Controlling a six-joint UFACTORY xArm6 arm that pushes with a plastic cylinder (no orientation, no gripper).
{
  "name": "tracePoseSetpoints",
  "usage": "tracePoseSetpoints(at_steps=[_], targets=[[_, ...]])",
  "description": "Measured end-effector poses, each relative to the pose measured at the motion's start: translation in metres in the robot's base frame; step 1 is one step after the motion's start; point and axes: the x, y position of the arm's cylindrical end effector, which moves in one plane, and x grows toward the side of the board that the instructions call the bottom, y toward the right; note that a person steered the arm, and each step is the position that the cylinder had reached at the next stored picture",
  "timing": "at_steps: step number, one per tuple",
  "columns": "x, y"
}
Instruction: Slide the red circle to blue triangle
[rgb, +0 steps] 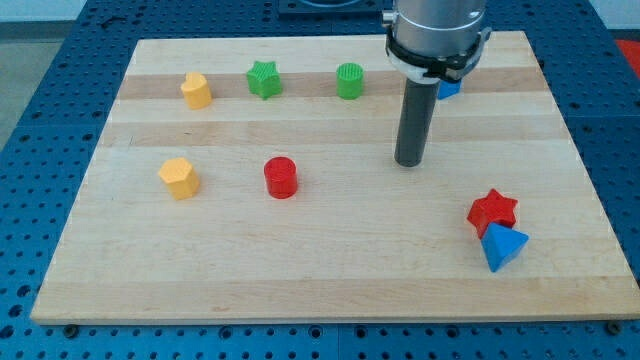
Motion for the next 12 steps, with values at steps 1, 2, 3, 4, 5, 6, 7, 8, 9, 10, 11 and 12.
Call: tracePoseSetpoints(at_steps=[1,2,3,4,5,6,7,8,9,10,11,12], targets=[[-0.014,-0.033],[-0.033,-0.075],[-0.031,-0.124],[-0.029,-0.155],[-0.029,-0.162],[-0.028,-0.17],[-0.026,-0.18],[-0.008,-0.182],[0.018,-0.182],[0.042,-0.177],[0.061,-0.152],[0.062,-0.149]])
